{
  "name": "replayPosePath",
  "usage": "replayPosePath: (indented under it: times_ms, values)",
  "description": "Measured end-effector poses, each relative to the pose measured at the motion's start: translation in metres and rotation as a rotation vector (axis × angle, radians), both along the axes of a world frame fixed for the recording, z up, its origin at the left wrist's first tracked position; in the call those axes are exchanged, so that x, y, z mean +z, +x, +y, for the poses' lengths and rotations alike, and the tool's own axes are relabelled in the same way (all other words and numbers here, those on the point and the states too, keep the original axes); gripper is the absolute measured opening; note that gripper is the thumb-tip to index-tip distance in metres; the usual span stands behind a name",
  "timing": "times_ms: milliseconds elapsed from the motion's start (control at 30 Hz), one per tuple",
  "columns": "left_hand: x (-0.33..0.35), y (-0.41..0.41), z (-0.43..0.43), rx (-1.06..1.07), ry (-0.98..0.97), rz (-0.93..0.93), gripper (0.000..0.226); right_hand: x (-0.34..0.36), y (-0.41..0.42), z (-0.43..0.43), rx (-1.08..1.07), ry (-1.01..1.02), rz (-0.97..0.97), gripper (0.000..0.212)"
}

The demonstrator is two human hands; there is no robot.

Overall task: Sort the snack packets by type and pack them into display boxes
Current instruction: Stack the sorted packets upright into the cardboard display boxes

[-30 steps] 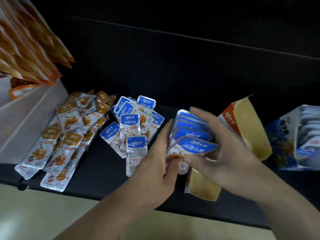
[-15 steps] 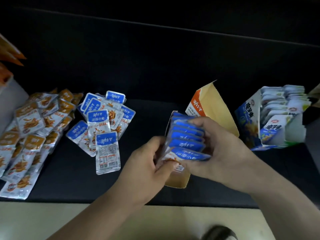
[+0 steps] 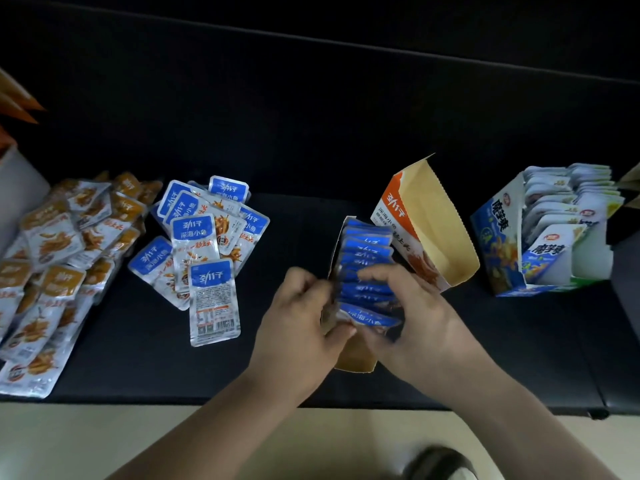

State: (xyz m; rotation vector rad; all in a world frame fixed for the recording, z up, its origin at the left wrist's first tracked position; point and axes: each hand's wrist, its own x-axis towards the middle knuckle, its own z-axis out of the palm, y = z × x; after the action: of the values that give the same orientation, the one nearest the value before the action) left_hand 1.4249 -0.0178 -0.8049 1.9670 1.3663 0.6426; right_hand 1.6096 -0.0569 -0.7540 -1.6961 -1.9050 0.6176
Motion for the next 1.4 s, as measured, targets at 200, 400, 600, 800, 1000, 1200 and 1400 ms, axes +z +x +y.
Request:
replayPosePath:
  times_ms: [200, 400, 600, 800, 1000, 1200, 1400]
  values:
    - [-0.01, -0.001, -0.001, 0.02, -0.042, -0.055, 0.053, -0.026, 0.001, 0.001, -0.025, 0.143, -0.216, 0.069]
    - [-0.01, -0.005, -0.004, 0.08, -0.106, -0.199, 0.078, -0.033, -0.002, 0.001, -0.079, 0.219, -0.334, 0.073]
    - [-0.023, -0.006, -0.007, 0.125, -0.259, -0.306, 0.06, -0.039, -0.003, -0.001, -0.147, 0.22, -0.361, 0.104]
    - [-0.022, -0.007, -0.008, 0.159, -0.256, -0.329, 0.064, -0.048, -0.005, -0.008, -0.143, 0.089, -0.227, 0.105]
    - [-0.015, -0.007, -0.005, 0.125, -0.221, -0.353, 0.065, -0.041, 0.001, -0.003, -0.093, 0.143, 0.031, 0.091]
    - [-0.015, -0.008, -0.004, 0.038, -0.108, -0.273, 0.073, -0.052, 0.002, -0.006, -0.237, -0.164, 0.301, 0.118]
    - [-0.016, -0.003, -0.01, 0.016, -0.061, -0.231, 0.075, -0.068, 0.0, -0.017, -0.275, -0.17, 0.144, 0.112]
